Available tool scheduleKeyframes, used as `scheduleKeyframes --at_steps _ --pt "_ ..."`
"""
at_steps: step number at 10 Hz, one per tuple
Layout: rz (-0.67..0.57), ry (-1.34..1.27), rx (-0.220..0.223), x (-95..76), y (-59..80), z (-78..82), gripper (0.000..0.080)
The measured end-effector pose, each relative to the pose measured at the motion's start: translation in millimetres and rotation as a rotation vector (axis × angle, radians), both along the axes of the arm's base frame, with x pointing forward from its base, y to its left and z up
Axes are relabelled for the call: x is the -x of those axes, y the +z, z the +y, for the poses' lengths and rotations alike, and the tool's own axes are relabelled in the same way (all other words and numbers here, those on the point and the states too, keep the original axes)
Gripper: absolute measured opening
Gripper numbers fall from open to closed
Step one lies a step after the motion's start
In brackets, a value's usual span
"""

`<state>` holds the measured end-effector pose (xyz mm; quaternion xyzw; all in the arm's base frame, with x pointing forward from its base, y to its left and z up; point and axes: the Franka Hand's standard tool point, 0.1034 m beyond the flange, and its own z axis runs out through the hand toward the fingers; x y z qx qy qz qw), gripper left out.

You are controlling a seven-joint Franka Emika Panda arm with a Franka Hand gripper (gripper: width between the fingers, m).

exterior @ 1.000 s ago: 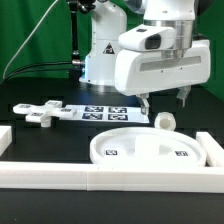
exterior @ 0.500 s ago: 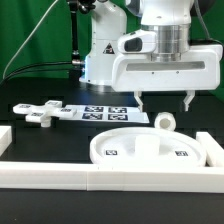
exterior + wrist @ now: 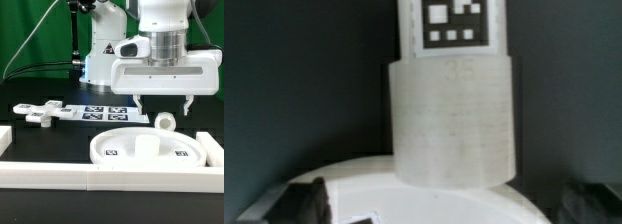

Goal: Assemble round table

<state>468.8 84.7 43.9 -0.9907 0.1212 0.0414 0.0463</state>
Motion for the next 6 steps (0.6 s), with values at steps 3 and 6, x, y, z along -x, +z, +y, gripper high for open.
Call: scheduleKeyframes --at_steps 3,6 --pt "0.170 0.031 -0.022 4.6 -0.6 -3.2 0.0649" --pt "0.423 0.025 -0.053 -4.0 -6.5 -5.1 0.0649"
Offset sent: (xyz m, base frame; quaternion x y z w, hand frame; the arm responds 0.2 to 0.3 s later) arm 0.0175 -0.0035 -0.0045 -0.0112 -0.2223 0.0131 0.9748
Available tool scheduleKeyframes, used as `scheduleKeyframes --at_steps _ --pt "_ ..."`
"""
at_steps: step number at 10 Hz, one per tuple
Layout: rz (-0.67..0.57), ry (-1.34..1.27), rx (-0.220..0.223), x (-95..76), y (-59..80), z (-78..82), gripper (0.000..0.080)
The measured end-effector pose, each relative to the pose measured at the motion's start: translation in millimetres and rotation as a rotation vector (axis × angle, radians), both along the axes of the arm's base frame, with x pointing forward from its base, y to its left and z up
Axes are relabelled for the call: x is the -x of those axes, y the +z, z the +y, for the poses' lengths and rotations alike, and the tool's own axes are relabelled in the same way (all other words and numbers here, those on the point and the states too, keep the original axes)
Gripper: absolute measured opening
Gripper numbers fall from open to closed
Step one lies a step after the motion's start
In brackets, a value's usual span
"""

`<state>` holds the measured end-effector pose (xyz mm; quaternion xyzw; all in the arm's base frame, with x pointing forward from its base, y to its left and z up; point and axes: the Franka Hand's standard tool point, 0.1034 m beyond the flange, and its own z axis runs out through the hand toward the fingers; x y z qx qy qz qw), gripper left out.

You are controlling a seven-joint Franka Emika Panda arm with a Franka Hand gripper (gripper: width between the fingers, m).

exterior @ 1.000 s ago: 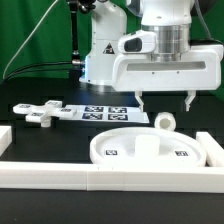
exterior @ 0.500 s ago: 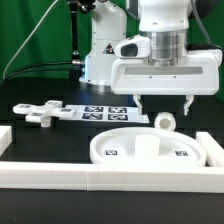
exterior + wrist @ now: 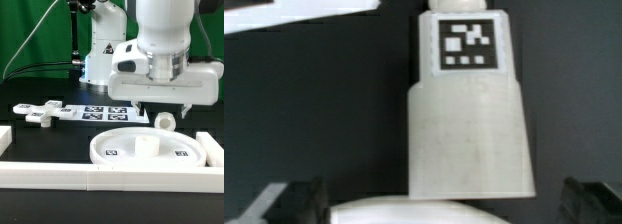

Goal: Assemble round table

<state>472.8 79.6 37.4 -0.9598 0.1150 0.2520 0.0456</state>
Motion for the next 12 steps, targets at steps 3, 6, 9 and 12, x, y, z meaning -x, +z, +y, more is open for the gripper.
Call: scheduleKeyframes --at_steps 3,6,9,12 --pt "0.149 -0.004 -0.055 -0.3 -1.0 3.2 0.0649" --pt "0.331 0.026 -0.083 11.1 -5.4 10.4 0.0649" --pt "0.418 0.042 -0.100 11.2 -26.8 12.9 0.0649" --pt "0.404 0.039 -0.098 10.9 -31.4 13.4 0.0649"
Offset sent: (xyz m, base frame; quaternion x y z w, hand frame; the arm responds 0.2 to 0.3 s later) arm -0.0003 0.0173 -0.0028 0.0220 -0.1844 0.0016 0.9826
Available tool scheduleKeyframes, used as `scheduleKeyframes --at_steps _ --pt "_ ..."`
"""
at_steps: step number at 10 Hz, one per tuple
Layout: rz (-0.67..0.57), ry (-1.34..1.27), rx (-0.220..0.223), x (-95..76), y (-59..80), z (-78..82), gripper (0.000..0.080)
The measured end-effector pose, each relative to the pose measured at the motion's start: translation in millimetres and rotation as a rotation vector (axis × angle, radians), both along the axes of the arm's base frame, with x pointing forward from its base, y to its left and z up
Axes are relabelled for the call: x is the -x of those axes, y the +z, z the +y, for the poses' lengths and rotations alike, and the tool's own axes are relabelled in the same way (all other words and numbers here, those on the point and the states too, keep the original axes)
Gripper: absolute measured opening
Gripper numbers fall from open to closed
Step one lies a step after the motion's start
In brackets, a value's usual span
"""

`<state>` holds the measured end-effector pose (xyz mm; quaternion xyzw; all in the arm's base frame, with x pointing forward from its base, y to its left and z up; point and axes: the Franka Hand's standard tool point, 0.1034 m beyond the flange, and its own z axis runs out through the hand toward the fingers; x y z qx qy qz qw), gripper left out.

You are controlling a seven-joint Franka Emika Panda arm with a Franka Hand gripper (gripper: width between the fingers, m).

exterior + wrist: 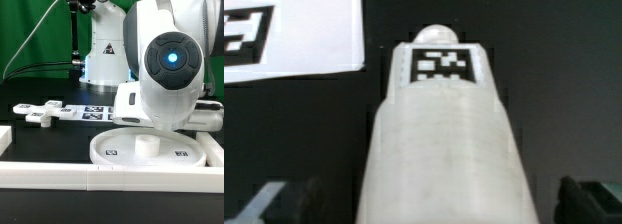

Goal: Assemble round table

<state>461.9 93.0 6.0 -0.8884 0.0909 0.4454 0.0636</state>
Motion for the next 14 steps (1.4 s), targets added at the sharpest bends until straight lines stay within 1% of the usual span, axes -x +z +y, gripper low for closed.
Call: scheduleKeyframes --at_steps 2,4,5,6,8,9,10,11,13,14 --pt "-0.003 0.003 0.000 0.1 -0.6 1.9 0.0402" --pt "-0.009 0.006 -0.004 -1.5 1.7 2.4 0.0406" --pt "-0.019 0.014 -0.014 -3.6 7.7 2.1 0.0406" --pt "-0.020 0.027 -0.031 -5.8 21.0 0.2 0.0406" --pt "-0.019 0.052 -0.072 -12.4 59.6 -10.3 0.0406" --pt "-0.023 0.057 -0.083 -17.4 71.4 -13.9 0.0406" --pt "-0.049 0.065 -0.094 -25.3 72.9 -13.6 0.0407" --pt "-0.085 0.075 -0.103 -29.7 67.2 -10.9 0.0407" --pt "-0.123 0.072 -0.098 -35.9 64.8 -9.9 0.0407" --pt "-0.122 0.072 -0.098 -35.6 64.6 -9.9 0.0407"
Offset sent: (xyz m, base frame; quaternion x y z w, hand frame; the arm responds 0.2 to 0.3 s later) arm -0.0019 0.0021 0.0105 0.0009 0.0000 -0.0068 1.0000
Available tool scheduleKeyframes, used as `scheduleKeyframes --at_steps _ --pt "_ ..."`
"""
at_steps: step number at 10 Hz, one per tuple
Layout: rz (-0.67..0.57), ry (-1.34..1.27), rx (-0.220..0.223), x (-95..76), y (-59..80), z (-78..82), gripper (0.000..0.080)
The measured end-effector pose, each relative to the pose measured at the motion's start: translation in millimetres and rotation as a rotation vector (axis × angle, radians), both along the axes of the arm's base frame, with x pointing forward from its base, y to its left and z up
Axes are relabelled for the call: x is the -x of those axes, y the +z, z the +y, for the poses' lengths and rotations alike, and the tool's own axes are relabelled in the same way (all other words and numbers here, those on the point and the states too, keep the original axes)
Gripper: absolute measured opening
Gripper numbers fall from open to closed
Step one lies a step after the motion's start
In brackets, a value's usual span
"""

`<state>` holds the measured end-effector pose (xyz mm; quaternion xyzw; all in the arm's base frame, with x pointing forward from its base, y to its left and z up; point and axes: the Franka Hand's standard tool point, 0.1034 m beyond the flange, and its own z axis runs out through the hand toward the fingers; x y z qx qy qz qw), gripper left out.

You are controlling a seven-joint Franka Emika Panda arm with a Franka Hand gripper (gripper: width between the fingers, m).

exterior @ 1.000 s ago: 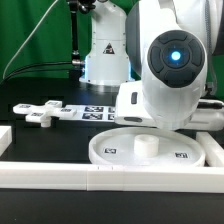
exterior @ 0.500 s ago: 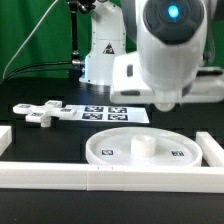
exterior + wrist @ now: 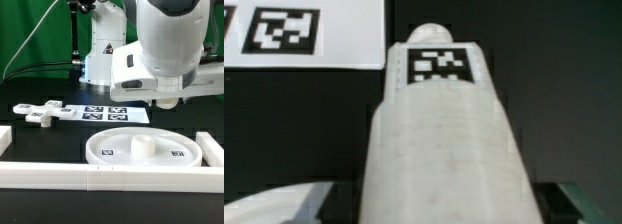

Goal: Assemble round table

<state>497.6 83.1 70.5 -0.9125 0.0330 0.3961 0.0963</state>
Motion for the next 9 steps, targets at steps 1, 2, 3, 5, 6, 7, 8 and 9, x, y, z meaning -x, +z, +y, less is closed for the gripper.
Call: scheduleKeyframes --at_steps 1,2,3,5,6,7,8,9 --pt "-0.061 0.006 0.001 -10.7 -1.4 0.0 0.0407" --pt "-0.183 0.026 0.008 -24.3 8.1 -1.4 0.0407" --pt "-0.228 0.040 0.003 -21.6 19.3 -2.9 0.0407" --pt "-0.412 0.026 0.019 -36.7 23.6 -4.6 0.0407" --pt "-0.444 0.022 0.027 -33.0 22.5 -5.6 0.0407" --pt "-0.544 0.009 0.042 -42.0 21.4 -6.9 0.0407" --pt "-0.615 0.001 0.053 -44.1 20.9 -8.0 0.0407" --pt "-0.675 0.000 0.062 -45.9 19.6 -9.1 0.0407"
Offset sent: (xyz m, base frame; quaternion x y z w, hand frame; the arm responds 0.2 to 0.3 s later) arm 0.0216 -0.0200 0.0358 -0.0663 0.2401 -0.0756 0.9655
